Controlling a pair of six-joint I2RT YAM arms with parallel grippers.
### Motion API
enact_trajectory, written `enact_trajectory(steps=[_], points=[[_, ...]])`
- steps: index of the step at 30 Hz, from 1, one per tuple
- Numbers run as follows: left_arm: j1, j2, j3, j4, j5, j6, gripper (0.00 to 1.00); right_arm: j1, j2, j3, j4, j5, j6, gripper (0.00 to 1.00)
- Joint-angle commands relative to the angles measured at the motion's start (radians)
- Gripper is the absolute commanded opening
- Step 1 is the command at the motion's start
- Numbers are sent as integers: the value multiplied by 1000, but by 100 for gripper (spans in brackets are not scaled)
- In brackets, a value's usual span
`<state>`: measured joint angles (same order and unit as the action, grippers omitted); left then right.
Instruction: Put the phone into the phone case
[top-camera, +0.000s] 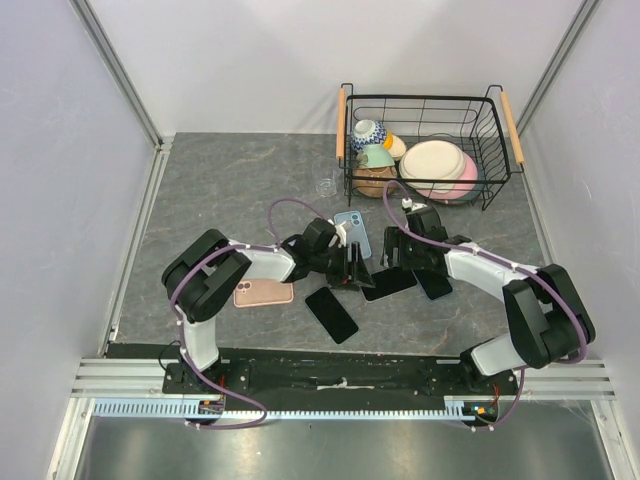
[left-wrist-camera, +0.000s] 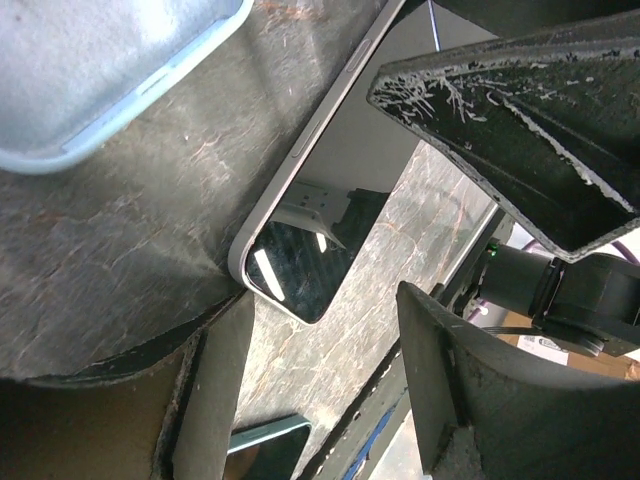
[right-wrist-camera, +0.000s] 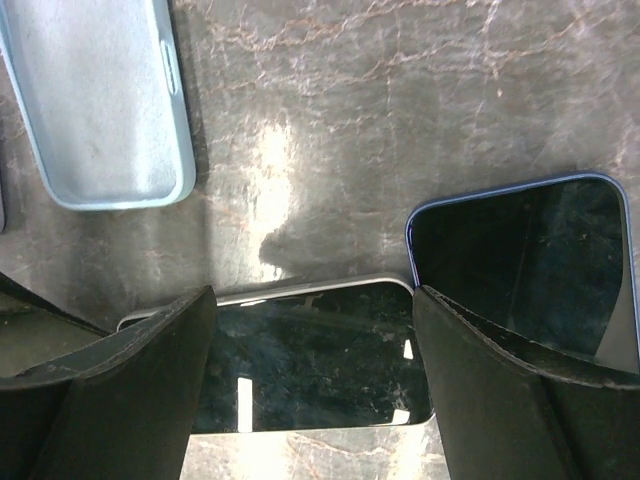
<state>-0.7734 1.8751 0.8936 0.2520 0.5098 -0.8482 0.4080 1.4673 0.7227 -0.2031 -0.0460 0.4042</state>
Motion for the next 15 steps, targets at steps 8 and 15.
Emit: enact_trajectory(steps=[8, 15], points=[[85, 50, -31, 13, -114, -12, 69, 64, 166, -19, -102, -132, 39, 84], [197, -5, -96, 35, -76, 15, 69, 135, 228, 50, -84, -173, 74, 85]])
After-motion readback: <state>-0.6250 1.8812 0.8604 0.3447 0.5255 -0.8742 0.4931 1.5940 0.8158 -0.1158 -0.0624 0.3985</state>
